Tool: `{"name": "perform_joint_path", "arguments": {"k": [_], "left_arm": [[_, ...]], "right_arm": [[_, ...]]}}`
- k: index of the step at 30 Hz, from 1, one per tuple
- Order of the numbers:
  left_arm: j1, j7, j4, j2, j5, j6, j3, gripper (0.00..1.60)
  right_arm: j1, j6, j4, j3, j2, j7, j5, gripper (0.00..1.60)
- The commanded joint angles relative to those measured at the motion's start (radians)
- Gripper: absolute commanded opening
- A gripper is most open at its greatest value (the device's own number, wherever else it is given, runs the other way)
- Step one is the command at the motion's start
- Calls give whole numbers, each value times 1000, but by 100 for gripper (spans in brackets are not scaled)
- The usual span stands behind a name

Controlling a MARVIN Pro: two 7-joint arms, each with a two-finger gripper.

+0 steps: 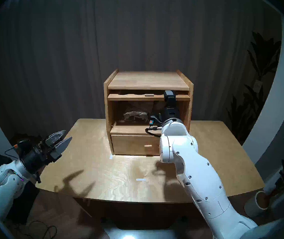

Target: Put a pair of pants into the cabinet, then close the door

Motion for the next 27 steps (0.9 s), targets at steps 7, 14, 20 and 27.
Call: {"name": "perform_joint_path", "arguments": {"k": [7,14,20,27], "left_arm": [[-13,-17,-2,1,-7,-8,-14,160],[-13,-17,-1,2,-7,-8,-13,160],[-14,-18,-1,1,-7,-8,-13,160],[-14,-18,-1,1,-7,-8,-13,160]], "right_arm": [[31,9,33,-31,-10,-5,-32,160],[55,2,19,-41,-22,-23,-18,160],[50,17,42,-8,-65,-69,76,160],[95,-9,164,34,-90,-158,176,160]]}}
